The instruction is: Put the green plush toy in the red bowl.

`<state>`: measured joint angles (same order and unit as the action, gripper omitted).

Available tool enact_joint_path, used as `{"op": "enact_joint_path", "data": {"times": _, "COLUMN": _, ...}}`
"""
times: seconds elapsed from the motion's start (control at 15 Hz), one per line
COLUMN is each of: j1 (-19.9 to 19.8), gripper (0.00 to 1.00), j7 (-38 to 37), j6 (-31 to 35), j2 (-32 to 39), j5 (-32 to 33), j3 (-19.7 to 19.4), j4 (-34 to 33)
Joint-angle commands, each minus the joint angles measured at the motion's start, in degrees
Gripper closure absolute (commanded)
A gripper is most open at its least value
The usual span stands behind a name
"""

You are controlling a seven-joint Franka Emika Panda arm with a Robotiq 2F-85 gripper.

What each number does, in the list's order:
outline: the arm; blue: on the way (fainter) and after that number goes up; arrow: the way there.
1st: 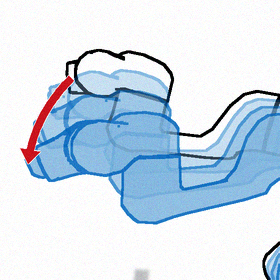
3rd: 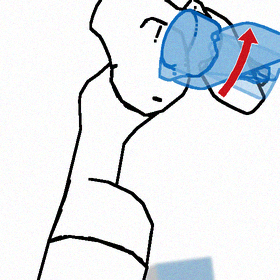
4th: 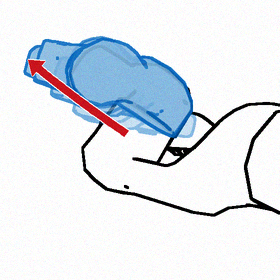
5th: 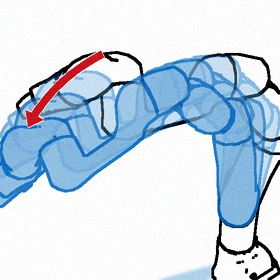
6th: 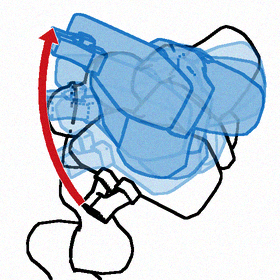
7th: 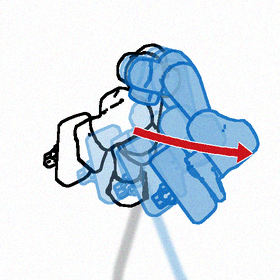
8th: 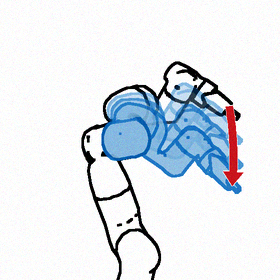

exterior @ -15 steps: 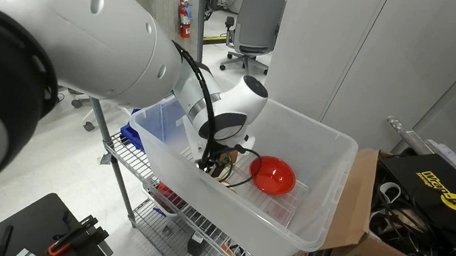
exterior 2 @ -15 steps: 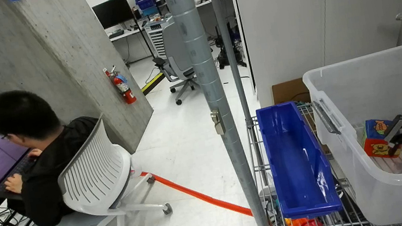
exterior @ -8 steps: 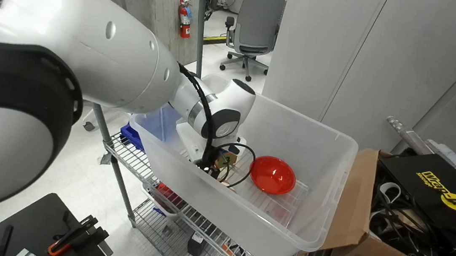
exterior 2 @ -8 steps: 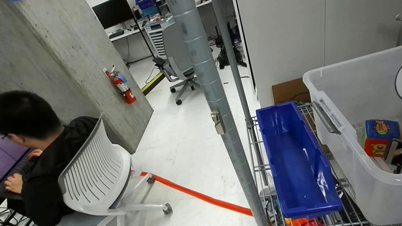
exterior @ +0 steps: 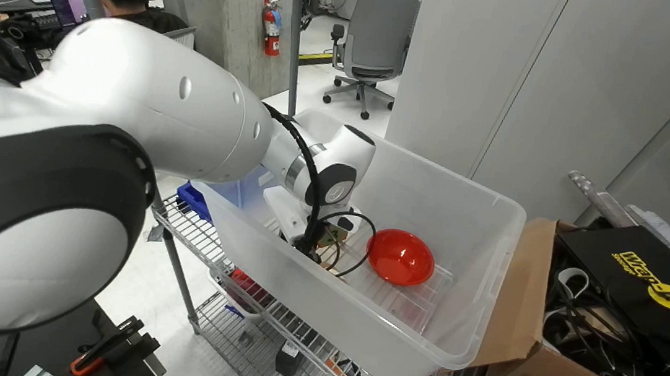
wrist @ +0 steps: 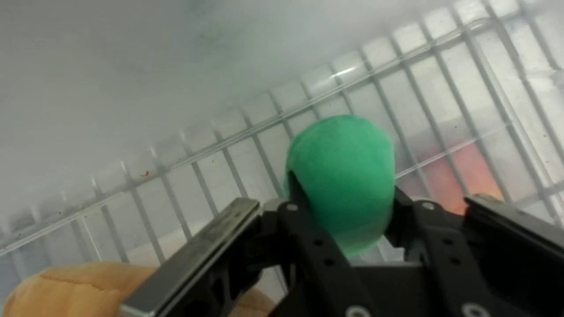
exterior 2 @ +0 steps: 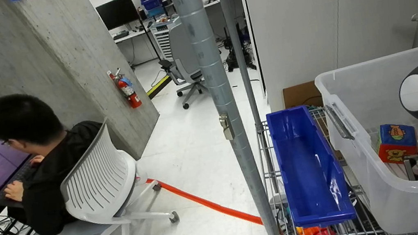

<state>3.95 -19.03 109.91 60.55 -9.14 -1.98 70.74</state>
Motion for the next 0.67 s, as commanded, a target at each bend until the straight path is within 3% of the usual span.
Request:
{"op": "enact_joint_path", "data": {"times": 0.0, "j1": 0.28, "gripper": 0.91, "j7": -0.43, "j6": -3.78, "j2": 1.16, "j5": 0.79, "j3": 0.49, "j4": -3.19}}
{"op": "enact_joint_path", "data": {"times": 0.07, "j1": 0.03, "gripper": 0.96, "j7": -0.20, "j6": -5.32, "j2": -0.05, "j5": 0.28, "j3": 0.97, "j4": -2.95}}
{"op": "enact_joint_path", "data": {"times": 0.4, "j1": -0.18, "gripper": 0.95, "j7": 3.47, "j6": -3.95, "j2": -7.94, "j5": -0.21, "j3": 2.89, "j4": 3.46}}
{"op": "enact_joint_path", "data": {"times": 0.6, "j1": -0.44, "gripper": 0.95, "j7": 2.92, "j6": -2.87, "j2": -13.47, "j5": 0.49, "j3": 1.69, "j4": 6.22}}
